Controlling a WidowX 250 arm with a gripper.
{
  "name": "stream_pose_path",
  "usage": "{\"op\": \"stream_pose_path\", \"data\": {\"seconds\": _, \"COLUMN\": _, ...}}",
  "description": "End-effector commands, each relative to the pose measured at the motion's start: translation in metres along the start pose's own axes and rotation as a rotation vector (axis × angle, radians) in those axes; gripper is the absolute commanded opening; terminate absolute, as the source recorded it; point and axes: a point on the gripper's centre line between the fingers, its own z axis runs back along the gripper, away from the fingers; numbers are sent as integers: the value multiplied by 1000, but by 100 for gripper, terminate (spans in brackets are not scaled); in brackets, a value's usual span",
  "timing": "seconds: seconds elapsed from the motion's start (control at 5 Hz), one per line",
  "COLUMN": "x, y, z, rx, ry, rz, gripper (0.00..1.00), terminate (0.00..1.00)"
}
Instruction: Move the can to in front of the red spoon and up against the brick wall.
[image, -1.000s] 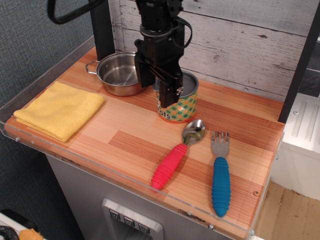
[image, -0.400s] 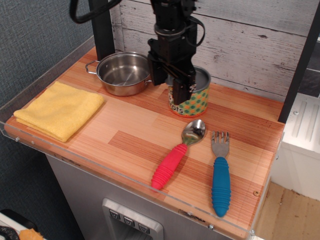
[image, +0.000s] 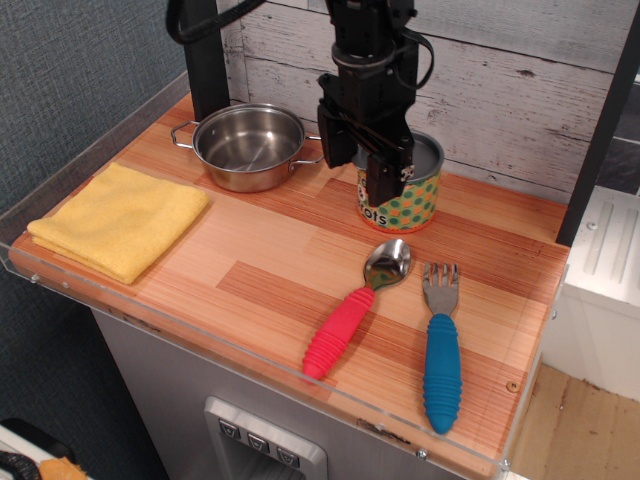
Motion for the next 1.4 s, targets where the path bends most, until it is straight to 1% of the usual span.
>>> {"op": "stream_pose_path", "data": {"seconds": 0.0, "x": 9, "y": 0, "z": 24, "rx": 17, "ry": -71, "rz": 2, "gripper": 100, "terminate": 0}}
{"op": "stream_pose_path", "data": {"seconds": 0.2, "x": -4, "y": -1, "z": 35, "rx": 35, "ry": -59, "rz": 42, "gripper": 100, "terminate": 0}}
{"op": "stream_pose_path", "data": {"seconds": 0.4, "x": -18, "y": -2, "z": 47, "rx": 10, "ry": -43, "rz": 107, "gripper": 100, "terminate": 0}}
{"op": "stream_pose_path", "data": {"seconds": 0.6, "x": -34, "y": 1, "z": 56, "rx": -7, "ry": -11, "rz": 199, "gripper": 100, "terminate": 0}}
{"op": "stream_pose_path", "data": {"seconds": 0.8, "x": -52, "y": 9, "z": 56, "rx": -9, "ry": 11, "rz": 274, "gripper": 100, "terminate": 0}}
{"op": "stream_pose_path", "data": {"seconds": 1.0, "x": -67, "y": 18, "z": 62, "rx": 3, "ry": 3, "rz": 328, "gripper": 100, "terminate": 0}}
{"op": "stream_pose_path", "data": {"seconds": 1.2, "x": -79, "y": 29, "z": 65, "rx": -2, "ry": -10, "rz": 413, "gripper": 100, "terminate": 0}}
